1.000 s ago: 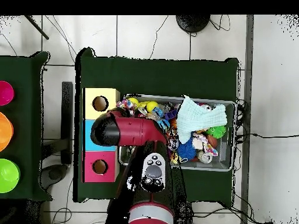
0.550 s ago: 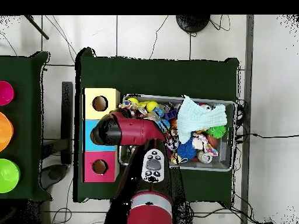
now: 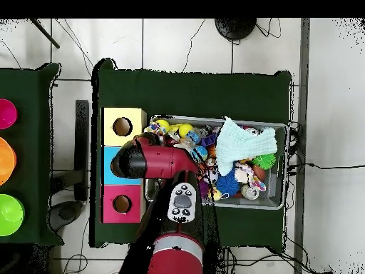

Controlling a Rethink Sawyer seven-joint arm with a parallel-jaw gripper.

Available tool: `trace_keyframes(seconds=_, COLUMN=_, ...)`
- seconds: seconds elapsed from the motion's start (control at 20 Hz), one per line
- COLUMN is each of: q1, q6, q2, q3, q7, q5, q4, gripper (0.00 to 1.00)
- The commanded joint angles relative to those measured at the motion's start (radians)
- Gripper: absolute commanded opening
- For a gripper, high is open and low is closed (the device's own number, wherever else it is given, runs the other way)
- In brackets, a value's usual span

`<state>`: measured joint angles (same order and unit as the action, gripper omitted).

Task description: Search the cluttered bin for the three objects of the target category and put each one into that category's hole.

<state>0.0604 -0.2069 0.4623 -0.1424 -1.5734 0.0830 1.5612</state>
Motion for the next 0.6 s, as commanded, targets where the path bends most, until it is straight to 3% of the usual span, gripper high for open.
trace_keyframes(seconds=0.05, q1=0.02, q6=-0.064, q2=-0.064, q3=0.063, q7=-0.217, q5=0.06, q4=-0.014, gripper=0.0)
trace_keyframes(seconds=0.35, q1=-0.003, q6=-0.062, q2=-0.017, q3=0.088, q7=-0.199, q5=0.055, q4=0.032, gripper=0.0)
trace_keyframes(seconds=0.6, q1=-0.009, q6=-0.224, q2=0.144, q3=0.083, q7=-0.169, q5=0.061, q4=0.092, gripper=0.0)
